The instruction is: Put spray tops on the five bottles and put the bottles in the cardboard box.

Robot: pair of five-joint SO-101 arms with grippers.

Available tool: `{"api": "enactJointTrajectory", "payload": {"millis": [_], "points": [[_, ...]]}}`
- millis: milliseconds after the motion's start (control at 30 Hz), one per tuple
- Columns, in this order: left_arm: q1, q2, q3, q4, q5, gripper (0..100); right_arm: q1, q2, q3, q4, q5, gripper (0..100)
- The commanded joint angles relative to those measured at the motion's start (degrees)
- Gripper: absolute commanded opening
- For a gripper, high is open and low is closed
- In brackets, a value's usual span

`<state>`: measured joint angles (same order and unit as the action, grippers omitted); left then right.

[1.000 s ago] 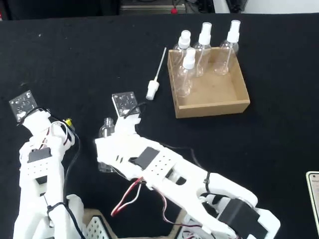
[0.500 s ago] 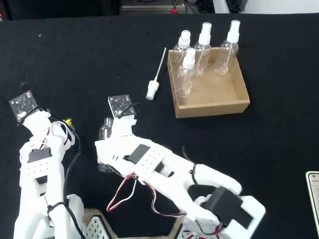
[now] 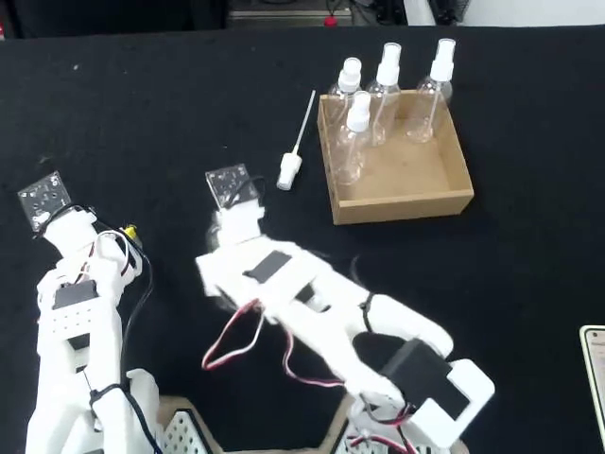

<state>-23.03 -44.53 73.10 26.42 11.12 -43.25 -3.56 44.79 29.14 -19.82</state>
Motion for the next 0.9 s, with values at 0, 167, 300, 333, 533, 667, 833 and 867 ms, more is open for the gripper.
{"api": "enactJointTrajectory", "payload": {"millis": [0, 167, 300, 333, 533, 667, 833, 867], "points": [[-0.66, -0.79, -2.68, -1.32, 0.62, 19, 3.52, -1.19, -4.26, 6.77, 7.82, 23.3], [-0.75, -0.79, -2.68, -1.32, 0.62, 19, 6.15, -0.75, -9.27, 16.0, 14.33, 23.3], [-0.75, -0.79, -2.68, -1.32, 0.62, 19, 6.24, -0.75, -12.0, 23.38, 25.67, 23.3], [-0.75, -0.79, -2.68, -1.23, 0.62, 19, 6.24, -0.75, -12.26, 24.35, 28.04, 23.3], [-0.75, -0.79, -2.68, -1.14, 0.62, 19, 6.33, -0.75, -12.09, 23.82, 33.05, 23.8], [-0.84, -0.79, -2.68, -1.14, 0.62, 19, 6.24, -0.75, -12.18, 25.41, 33.41, 26.6], [-0.84, -0.79, -2.68, -1.14, 0.62, 19, 6.15, -0.75, -12.53, 27.43, 33.41, 43.6], [-0.84, -0.79, -2.68, -1.14, 0.62, 19, 6.15, -0.84, -12.62, 27.34, 33.14, 45.0]]}}
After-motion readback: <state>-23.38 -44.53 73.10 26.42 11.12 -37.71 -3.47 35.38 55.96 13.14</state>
